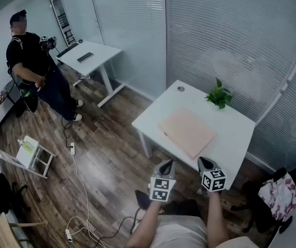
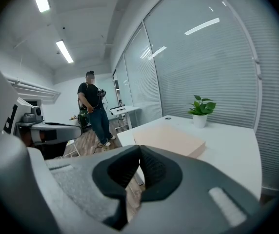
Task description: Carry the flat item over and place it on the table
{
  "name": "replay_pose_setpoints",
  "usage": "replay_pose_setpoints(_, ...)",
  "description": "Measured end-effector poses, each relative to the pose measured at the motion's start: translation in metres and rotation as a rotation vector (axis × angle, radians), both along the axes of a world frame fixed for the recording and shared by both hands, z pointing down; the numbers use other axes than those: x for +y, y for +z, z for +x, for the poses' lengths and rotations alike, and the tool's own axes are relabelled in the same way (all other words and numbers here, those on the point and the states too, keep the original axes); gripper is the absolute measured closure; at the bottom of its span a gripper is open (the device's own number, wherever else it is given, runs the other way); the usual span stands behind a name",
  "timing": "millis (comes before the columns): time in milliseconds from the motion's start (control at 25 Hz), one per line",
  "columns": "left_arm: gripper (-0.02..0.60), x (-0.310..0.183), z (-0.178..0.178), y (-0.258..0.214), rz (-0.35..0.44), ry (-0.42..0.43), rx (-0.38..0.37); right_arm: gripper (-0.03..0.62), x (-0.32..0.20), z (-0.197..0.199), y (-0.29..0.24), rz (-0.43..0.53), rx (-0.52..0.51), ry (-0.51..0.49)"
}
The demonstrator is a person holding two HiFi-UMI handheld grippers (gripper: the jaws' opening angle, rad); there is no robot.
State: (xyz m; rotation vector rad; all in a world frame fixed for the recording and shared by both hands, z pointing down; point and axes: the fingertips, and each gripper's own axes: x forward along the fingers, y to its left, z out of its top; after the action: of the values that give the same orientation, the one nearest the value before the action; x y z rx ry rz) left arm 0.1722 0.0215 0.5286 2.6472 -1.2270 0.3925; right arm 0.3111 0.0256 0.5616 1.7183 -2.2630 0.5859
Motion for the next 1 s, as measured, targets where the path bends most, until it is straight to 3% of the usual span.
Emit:
replay_pose_setpoints(360, 0.574, 0.007, 0.006, 0.009, -0.012, 0.006, -0.035, 0.592, 0.002, 0.01, 0.0, 0.0, -0.011, 0.028)
replay_pose_setpoints(1000, 0.574, 0.014, 0.025, 0.013, -0.014, 0.055, -0.043, 0.592, 0.017, 0.005, 0.008, -0.023, 0.064, -0.047)
